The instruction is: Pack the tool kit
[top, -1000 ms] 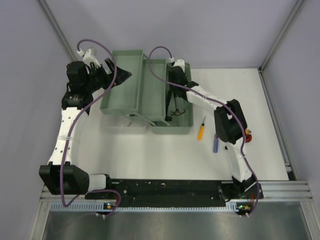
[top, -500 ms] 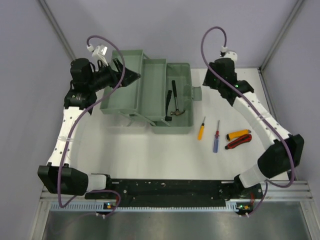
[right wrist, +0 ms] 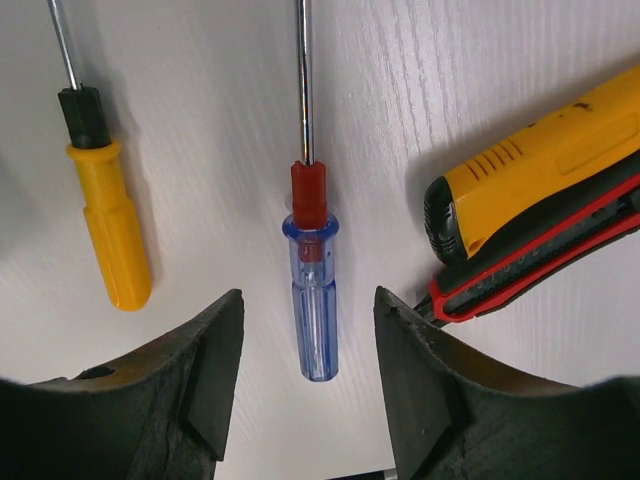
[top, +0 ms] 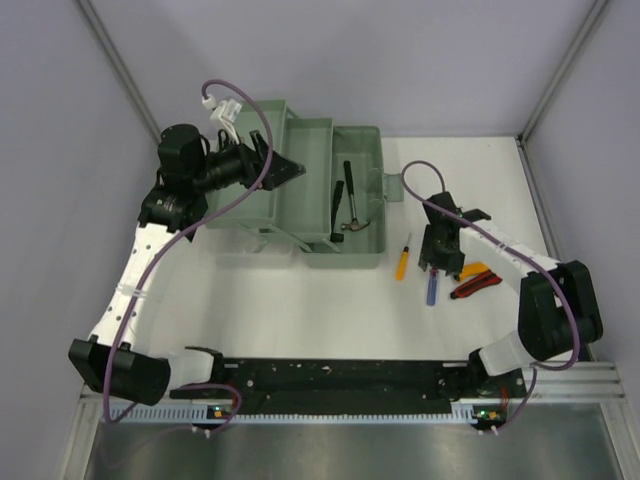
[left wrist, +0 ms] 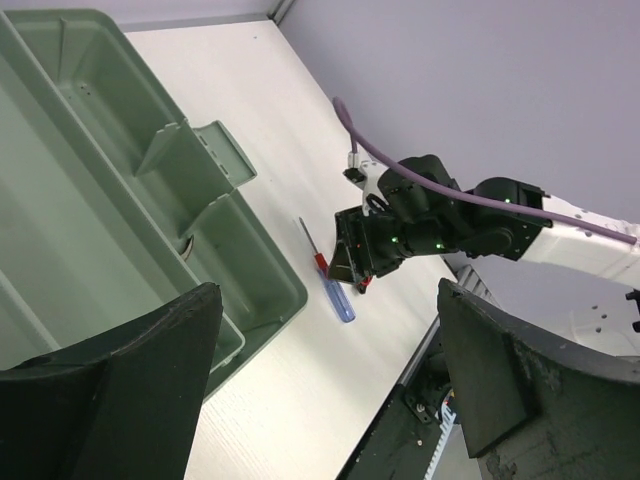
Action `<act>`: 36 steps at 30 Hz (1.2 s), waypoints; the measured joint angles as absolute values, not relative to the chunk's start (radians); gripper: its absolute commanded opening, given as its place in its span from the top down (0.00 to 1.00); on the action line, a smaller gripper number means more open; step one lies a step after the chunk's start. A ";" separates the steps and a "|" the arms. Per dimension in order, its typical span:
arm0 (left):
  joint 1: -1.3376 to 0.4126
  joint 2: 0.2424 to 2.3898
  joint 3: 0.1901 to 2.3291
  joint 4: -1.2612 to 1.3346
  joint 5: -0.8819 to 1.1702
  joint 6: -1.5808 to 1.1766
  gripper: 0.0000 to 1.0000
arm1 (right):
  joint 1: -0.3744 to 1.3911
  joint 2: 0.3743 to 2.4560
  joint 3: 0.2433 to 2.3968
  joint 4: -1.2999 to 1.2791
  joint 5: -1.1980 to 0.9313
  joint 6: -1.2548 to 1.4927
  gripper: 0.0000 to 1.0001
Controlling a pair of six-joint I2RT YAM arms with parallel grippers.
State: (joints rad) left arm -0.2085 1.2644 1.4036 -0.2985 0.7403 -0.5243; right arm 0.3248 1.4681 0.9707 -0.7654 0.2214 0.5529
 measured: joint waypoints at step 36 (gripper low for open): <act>-0.217 1.259 1.420 -0.373 0.634 -0.471 0.08 | 0.438 1.494 1.583 -0.602 0.062 0.494 1.00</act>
State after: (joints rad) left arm -0.2169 1.2591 1.4200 -0.3725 0.6338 -0.4713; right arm 0.4377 1.4940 1.5826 -0.6018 0.0620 0.4942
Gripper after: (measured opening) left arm 0.918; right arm 0.132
